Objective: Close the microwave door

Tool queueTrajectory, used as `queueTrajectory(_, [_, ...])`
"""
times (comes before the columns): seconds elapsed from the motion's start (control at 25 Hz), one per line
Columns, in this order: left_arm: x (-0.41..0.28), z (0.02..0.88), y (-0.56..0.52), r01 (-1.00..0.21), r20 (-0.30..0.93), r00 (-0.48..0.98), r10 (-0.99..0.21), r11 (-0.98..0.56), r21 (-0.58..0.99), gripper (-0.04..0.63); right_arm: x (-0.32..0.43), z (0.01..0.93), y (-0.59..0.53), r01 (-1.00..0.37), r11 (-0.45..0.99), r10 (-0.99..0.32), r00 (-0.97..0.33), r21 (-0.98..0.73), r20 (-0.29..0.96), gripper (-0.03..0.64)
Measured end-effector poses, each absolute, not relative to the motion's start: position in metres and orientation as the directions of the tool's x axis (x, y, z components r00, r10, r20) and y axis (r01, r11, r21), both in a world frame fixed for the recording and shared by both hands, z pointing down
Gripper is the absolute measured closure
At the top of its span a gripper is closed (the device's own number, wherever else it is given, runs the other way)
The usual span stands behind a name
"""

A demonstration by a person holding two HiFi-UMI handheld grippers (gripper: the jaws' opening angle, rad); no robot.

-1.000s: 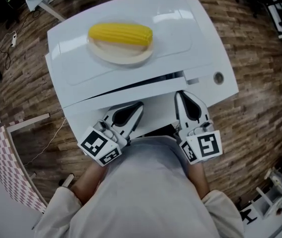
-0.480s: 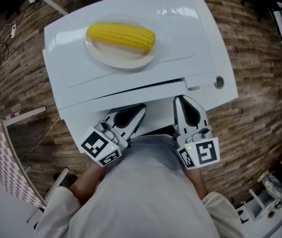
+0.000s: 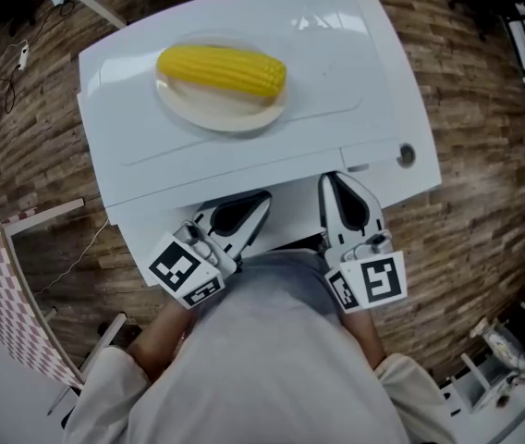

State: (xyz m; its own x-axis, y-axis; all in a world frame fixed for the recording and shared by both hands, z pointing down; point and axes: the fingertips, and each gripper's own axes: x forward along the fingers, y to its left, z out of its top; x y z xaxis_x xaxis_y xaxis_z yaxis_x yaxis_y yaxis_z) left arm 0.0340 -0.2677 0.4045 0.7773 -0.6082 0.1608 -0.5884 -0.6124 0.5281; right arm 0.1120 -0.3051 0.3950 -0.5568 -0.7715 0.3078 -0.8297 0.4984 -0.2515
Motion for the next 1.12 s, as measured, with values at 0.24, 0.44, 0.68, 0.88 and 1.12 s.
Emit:
queueTrajectory(0.24, [0.031, 0.395, -0.272, -0.609, 0.146, 0.754, -0.64, -0.597, 0.522, 0.577, 0.11, 0.393, -0.308, -0.812, 0.533, -0.747, -0.583, -0.236, 0.32, 0.592])
queueTrajectory(0.44, [0.023, 0.383, -0.27, -0.624, 0.129, 0.741, -0.659, -0.604, 0.496, 0.577, 0.104, 0.393, -0.307, -0.798, 0.585, -0.722, -0.594, -0.148, 0.355, 0.592])
queueTrajectory(0.68, [0.018, 0.373, -0.249, -0.621, 0.115, 0.745, -0.657, -0.621, 0.477, 0.577, 0.105, 0.374, -0.286, -0.76, 0.603, -0.694, -0.65, -0.242, 0.309, 0.592])
queueTrajectory(0.88, [0.004, 0.371, -0.227, -0.623, 0.122, 0.749, -0.651, -0.63, 0.463, 0.576, 0.11, 0.366, -0.254, -0.765, 0.59, -0.701, -0.644, -0.26, 0.305, 0.592])
queueTrajectory(1.12, [-0.007, 0.363, -0.196, -0.622, 0.103, 0.744, -0.66, -0.627, 0.469, 0.577, 0.104, 0.355, -0.216, -0.758, 0.613, -0.692, -0.651, -0.222, 0.313, 0.592])
